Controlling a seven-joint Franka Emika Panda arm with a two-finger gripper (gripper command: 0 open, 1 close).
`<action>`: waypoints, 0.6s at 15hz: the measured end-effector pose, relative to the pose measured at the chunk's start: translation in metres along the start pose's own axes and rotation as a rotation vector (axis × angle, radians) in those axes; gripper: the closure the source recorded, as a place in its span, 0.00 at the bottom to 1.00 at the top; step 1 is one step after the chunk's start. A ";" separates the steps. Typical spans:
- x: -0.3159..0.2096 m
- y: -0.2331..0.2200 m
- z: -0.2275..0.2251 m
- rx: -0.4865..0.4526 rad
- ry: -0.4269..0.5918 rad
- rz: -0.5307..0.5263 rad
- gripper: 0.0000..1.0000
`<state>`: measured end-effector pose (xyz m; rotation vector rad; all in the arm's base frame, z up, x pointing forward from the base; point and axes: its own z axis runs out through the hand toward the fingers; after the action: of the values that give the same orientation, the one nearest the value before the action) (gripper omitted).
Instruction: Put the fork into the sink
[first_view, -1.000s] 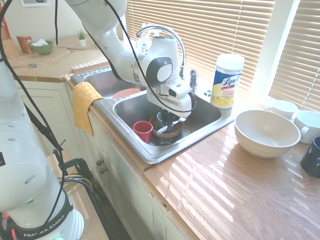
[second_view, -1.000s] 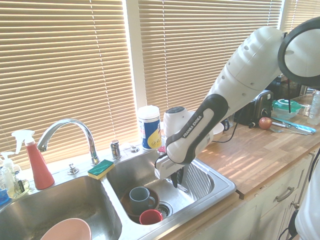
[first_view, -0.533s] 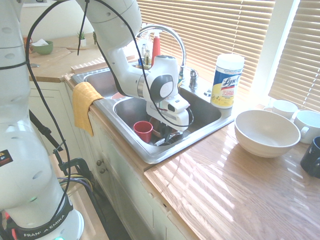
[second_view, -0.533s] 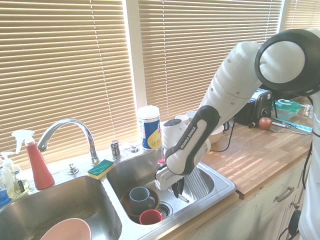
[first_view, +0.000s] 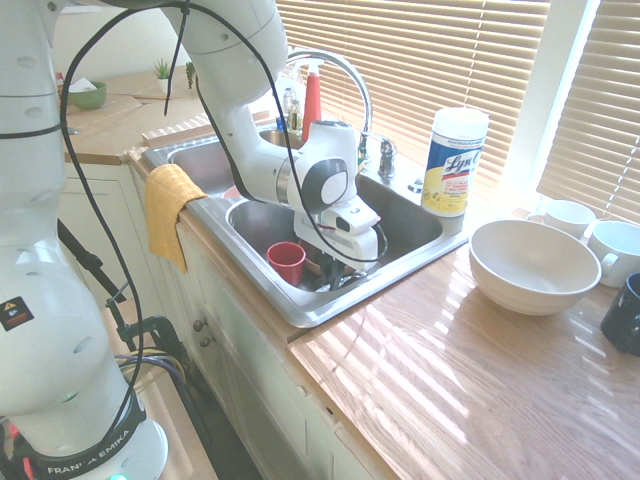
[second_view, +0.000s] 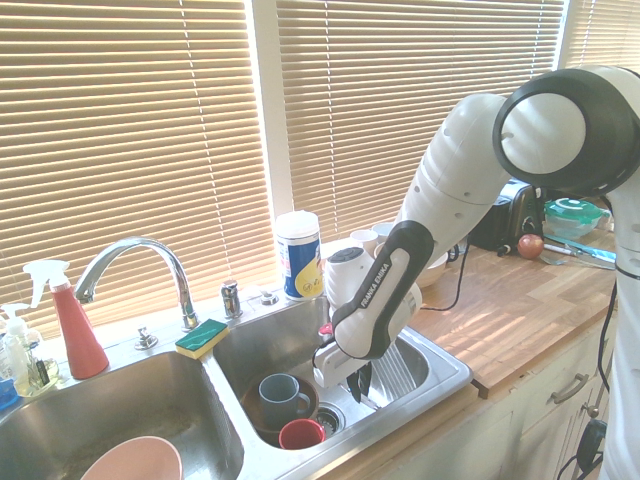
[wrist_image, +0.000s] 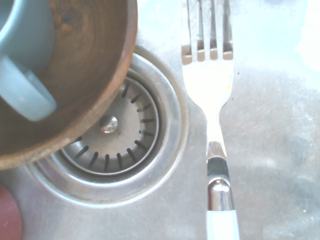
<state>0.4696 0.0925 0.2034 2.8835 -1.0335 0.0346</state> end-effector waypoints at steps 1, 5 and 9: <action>0.000 0.000 0.000 0.000 0.000 -0.001 0.00; -0.002 0.000 0.002 -0.002 -0.001 -0.002 0.00; 0.003 0.001 -0.003 0.013 0.005 0.014 0.00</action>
<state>0.4717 0.0901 0.2070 2.8868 -1.0567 0.0491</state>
